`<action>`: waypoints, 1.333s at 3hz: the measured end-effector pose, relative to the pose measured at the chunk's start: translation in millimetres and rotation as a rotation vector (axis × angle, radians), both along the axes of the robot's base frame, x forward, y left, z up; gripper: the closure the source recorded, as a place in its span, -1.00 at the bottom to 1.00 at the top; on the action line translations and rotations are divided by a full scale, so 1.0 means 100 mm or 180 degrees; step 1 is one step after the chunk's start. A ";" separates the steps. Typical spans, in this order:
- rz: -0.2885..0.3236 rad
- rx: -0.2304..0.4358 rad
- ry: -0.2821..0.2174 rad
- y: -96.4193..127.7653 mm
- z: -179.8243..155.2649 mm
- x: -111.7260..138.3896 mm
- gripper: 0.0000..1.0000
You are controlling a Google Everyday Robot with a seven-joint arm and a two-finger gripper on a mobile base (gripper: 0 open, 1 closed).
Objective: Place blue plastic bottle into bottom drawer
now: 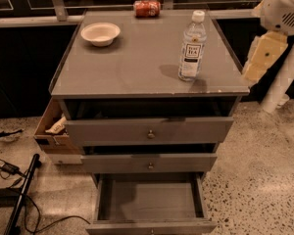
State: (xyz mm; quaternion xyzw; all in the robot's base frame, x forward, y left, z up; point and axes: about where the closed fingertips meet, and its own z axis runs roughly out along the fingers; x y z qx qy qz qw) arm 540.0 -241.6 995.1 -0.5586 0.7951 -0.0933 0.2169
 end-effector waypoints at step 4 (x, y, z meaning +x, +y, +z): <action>0.0059 0.1307 -0.0109 -0.01 -0.07 1.28 -1.00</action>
Offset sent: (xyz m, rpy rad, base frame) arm 0.1576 -0.0222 0.0395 0.2457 -0.1105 -0.0318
